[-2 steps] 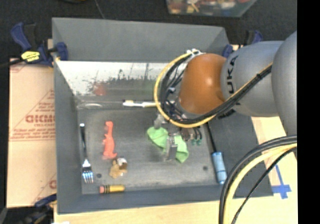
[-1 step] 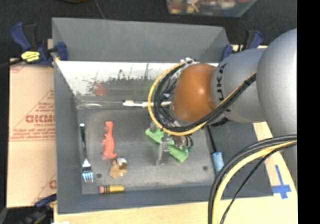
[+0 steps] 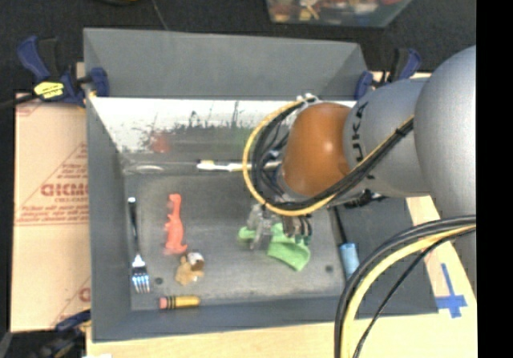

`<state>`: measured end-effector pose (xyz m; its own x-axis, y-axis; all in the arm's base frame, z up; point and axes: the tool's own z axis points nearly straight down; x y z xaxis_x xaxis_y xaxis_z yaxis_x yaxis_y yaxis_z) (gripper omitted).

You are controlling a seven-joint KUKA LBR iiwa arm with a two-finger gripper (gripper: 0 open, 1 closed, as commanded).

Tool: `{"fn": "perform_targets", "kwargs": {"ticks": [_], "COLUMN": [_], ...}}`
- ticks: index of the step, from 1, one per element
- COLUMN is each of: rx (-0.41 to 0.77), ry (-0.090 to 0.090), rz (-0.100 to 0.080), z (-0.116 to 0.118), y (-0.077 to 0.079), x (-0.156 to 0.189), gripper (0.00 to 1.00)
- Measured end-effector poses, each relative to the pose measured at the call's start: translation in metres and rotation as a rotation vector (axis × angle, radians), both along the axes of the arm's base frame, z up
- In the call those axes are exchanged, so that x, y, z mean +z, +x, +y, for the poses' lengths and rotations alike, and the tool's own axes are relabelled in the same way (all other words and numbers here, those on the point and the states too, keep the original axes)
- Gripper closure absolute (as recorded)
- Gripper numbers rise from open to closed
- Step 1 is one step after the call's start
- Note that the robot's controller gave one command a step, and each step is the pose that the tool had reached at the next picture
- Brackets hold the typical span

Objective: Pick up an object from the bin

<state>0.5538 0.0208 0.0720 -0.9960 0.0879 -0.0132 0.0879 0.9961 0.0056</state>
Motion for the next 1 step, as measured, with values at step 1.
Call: {"fn": "perform_targets", "kwargs": {"ticks": [1], "rx": [0.0], "ry": [0.0], "rz": [0.0], "z": [0.0], "y": [0.0], "x": [0.0], "gripper": [1.0]}}
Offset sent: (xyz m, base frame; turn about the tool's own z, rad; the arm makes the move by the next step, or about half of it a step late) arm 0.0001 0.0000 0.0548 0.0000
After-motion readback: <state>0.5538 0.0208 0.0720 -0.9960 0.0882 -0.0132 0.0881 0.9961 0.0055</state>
